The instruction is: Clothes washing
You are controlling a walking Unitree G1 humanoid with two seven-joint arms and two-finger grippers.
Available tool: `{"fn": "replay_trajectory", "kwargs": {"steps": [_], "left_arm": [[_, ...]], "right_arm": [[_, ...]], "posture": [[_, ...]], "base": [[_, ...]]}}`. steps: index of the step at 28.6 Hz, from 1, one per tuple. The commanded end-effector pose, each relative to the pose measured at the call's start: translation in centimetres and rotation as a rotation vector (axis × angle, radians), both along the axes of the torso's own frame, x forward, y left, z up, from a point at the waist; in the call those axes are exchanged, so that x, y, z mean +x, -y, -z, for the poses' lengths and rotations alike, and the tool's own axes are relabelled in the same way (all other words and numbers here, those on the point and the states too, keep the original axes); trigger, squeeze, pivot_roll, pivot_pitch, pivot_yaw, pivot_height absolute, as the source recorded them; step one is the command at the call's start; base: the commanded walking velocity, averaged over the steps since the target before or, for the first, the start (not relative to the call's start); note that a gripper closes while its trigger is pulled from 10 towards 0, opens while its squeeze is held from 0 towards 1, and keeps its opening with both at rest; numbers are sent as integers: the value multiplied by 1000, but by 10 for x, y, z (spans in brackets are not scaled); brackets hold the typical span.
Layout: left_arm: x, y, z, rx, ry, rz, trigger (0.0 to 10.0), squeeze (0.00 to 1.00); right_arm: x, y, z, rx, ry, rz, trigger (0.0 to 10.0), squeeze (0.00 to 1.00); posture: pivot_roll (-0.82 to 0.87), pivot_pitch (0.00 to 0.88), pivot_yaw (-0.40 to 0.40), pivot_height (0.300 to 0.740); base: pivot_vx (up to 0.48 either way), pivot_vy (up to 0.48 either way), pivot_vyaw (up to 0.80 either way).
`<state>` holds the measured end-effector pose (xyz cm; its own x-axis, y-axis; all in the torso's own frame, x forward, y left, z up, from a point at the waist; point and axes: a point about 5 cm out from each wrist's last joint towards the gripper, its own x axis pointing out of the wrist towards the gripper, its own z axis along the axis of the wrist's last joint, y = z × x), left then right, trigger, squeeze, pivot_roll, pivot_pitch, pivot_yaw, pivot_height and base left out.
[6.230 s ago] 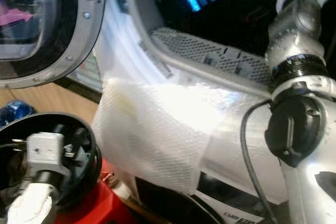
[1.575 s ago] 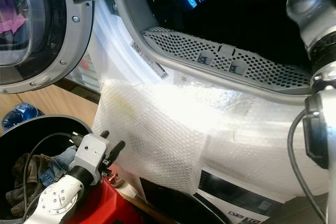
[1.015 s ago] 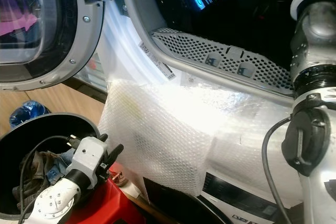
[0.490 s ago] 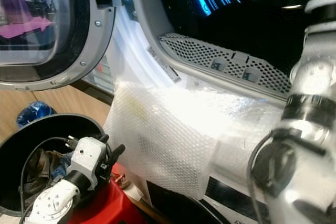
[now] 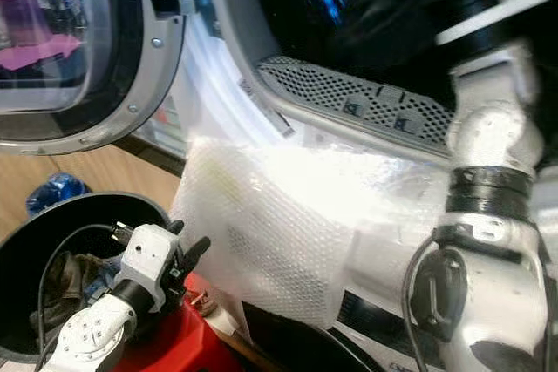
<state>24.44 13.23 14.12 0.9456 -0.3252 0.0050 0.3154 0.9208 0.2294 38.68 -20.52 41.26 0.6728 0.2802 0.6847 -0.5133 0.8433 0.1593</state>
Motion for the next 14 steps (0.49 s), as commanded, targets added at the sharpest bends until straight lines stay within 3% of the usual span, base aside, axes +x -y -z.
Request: {"fn": "replay_trajectory", "kwargs": {"steps": [1,2,3,6,8,11,14], "left_arm": [[1,-3,2,-3,3,-20,10000,0],[1,-3,2,-3,3,-20,10000,0],[1,-2,2,-6,4,-23,10000,0],[0,-1,2,-6,5,-24,10000,0],[-1,-1,2,-7,5,-25,10000,0],[-4,-3,2,-1,0,-25,10000,0],[-4,-3,2,1,0,-22,10000,0]], "right_arm": [[6,60,7,304,-302,473,10000,0],[6,60,7,304,-302,473,10000,0],[4,81,20,396,-397,595,10000,0],[1,92,30,446,-402,636,10000,0],[1,92,33,445,-405,635,10000,0],[7,85,46,358,-425,620,10000,0],[9,75,37,355,-375,559,10000,0]], "posture": [[89,79,-17,740],[89,79,-17,740],[94,82,-24,740],[105,87,-25,740],[105,87,-25,740],[110,95,-24,740],[104,98,-12,740]], "base": [[0,0,0],[0,0,0],[0,0,0],[0,0,0],[0,0,0],[0,0,0],[0,0,0]]}}
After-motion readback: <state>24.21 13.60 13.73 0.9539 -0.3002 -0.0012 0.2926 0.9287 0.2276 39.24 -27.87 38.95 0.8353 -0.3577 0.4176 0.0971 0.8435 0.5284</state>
